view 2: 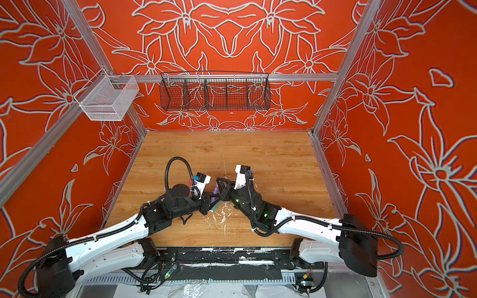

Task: Insert the pens into the pen caps
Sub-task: 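Press the cap down onto the purple marker with the right gripper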

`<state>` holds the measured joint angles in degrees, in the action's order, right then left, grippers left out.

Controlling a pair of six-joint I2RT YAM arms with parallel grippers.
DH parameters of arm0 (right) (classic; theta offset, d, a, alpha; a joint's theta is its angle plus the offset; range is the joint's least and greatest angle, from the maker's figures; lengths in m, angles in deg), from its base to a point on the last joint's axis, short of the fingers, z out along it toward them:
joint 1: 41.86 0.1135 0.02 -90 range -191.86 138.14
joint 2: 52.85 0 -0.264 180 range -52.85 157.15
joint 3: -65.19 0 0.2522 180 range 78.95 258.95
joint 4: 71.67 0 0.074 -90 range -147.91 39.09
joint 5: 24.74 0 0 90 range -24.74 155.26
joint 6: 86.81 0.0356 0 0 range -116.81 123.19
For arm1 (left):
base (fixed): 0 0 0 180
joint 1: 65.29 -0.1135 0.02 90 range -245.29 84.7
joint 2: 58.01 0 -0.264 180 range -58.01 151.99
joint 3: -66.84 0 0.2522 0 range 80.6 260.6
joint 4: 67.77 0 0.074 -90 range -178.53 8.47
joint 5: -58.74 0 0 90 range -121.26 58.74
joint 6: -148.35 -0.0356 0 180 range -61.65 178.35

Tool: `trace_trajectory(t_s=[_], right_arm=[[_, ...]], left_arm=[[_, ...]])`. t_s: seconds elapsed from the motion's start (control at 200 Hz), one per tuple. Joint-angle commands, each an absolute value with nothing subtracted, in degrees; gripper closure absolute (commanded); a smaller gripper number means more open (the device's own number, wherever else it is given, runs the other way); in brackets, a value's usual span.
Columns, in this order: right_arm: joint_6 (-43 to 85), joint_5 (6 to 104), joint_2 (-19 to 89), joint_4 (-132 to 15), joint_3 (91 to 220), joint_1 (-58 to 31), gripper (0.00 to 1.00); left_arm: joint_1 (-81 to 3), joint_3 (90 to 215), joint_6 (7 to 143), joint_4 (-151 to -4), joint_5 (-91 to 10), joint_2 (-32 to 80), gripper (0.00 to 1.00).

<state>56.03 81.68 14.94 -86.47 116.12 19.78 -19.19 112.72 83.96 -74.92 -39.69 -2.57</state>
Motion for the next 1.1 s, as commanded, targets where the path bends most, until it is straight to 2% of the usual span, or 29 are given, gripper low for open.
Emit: trace_trajectory(t_s=[0.0, 0.175, 0.561, 0.701, 0.816, 0.956, 1.096], right_arm=[[54.72, 77.15, 13.97, -79.96, 117.25, 22.56, 0.75], [51.86, 77.78, 12.06, -74.24, 121.48, 22.56, 0.55], [46.24, 81.43, 3.29, -68.34, 123.52, 21.72, 0.32], [45.98, 80.28, 2.03, -65.09, 125.32, 19.17, 0.32], [45.40, 73.88, 4.05, -66.09, 127.62, 15.66, 0.36], [47.39, 62.89, 7.05, -74.57, 126.83, 10.05, 0.43], [48.66, 60.44, 9.64, -76.00, 127.69, 8.98, 0.44]], left_arm=[[-20.30, 113.62, 82.98, -65.47, -38.37, -4.03, 1.00], [-20.29, 113.22, 82.10, -64.68, -39.32, -4.29, 1.00], [-20.36, 112.25, 81.15, -62.75, -42.02, -5.35, 1.00], [-20.21, 111.42, 80.69, -61.20, -43.55, -5.88, 1.00], [-20.21, 111.09, 80.46, -60.31, -44.77, -6.06, 1.00], [-20.21, 110.70, 80.32, -59.16, -46.48, -6.24, 1.00], [-20.21, 110.64, 80.13, -58.69, -47.35, -5.98, 1.00]])
